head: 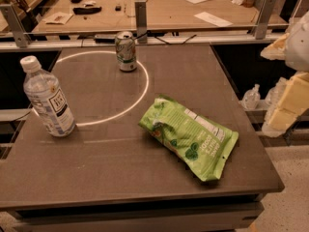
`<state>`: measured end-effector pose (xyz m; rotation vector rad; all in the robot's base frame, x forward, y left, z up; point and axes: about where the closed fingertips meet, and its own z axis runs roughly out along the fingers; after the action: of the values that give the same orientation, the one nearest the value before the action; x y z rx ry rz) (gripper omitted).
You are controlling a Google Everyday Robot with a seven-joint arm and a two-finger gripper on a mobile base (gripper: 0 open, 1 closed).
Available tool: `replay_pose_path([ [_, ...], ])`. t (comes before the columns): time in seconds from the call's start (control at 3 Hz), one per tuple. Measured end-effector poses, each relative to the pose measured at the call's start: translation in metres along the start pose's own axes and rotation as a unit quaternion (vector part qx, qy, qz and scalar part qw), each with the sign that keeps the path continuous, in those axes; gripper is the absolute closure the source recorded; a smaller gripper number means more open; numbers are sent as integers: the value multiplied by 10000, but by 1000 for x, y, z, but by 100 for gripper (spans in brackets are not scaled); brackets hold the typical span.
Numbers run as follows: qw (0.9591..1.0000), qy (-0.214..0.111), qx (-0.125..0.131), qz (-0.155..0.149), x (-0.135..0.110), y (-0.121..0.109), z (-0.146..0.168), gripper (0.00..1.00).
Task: Pick blue plastic bottle
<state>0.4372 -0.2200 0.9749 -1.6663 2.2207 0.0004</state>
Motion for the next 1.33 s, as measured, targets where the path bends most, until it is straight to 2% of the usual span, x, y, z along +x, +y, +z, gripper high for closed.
replay_pose_path([
  [0.33,9943,-875,-81,608,17,-6,5,0],
  [0.67,9776,-1842,-25,1022,24,-11,8,0],
  [1.0,9524,-2792,63,1225,16,-11,10,0],
  [1.33,9164,-3770,18,1343,-8,-7,9,0],
])
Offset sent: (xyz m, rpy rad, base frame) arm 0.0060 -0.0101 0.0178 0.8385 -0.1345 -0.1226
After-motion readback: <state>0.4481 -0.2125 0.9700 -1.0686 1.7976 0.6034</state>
